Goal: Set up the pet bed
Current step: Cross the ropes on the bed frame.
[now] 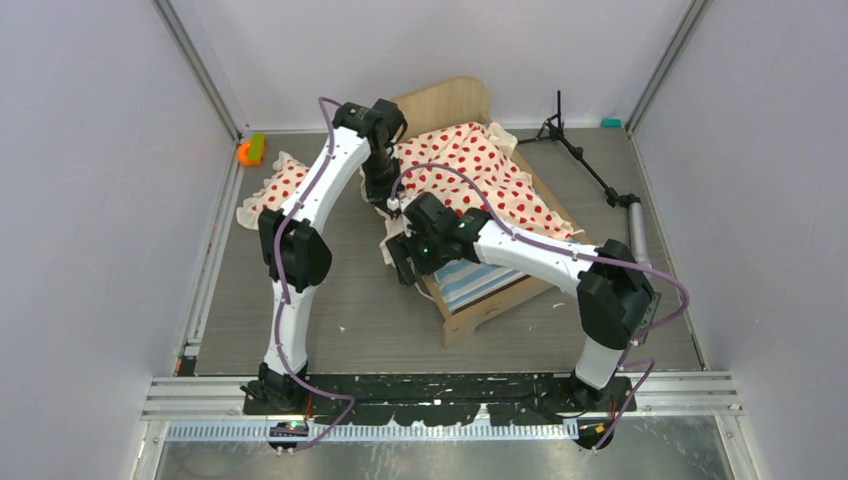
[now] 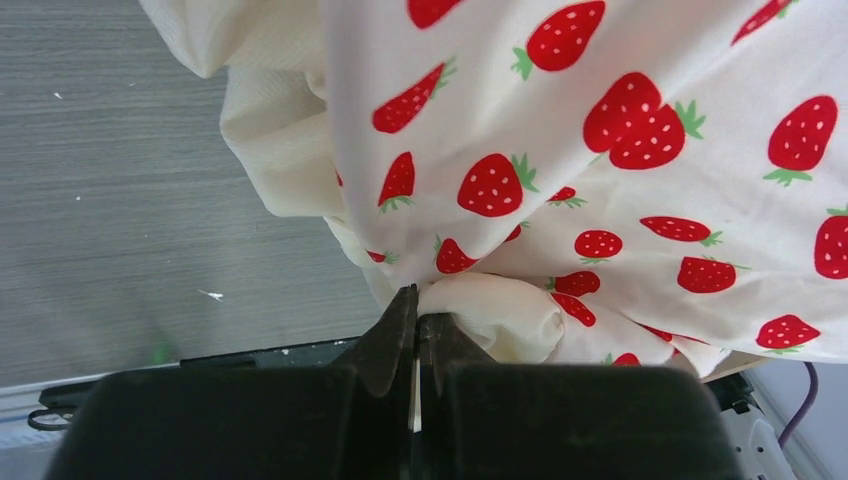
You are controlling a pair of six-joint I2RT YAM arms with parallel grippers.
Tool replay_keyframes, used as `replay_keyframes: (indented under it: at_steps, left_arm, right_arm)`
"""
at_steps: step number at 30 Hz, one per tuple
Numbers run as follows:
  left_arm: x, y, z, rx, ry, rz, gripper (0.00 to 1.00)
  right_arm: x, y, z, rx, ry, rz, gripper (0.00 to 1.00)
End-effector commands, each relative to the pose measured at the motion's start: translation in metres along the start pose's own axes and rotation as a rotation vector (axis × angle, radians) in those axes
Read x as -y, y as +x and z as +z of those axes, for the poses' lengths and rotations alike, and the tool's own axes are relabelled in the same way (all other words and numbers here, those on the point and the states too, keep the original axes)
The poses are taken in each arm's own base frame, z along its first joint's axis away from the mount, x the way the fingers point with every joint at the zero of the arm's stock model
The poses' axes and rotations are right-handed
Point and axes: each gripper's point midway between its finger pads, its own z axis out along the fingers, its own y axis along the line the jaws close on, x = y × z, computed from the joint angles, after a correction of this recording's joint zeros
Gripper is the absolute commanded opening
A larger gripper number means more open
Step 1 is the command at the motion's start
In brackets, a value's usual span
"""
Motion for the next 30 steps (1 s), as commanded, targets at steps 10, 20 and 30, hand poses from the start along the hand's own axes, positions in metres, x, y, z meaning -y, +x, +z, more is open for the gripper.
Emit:
replay_keyframes:
  at_steps: [10,20,30]
  left_arm:
    - [-0.004,0.014,-0.025,-0.007,0.016,0.016,0.00]
    - [-0.005,0.015,-0.025,-0.005,0.016,0.011,0.00]
    - [-0.005,0.016,-0.025,-0.006,0.017,0.005,0.00]
  right_arm:
    - [0.009,-0.062,-0.047,0.173,-0.002,0.043,0.78]
    - [-0.004,-0.046,-0.039,0.141,-0.094,0.092,0.78]
    - [0.009,-0.023,-0.016,0.090,-0.050,0.103,0.78]
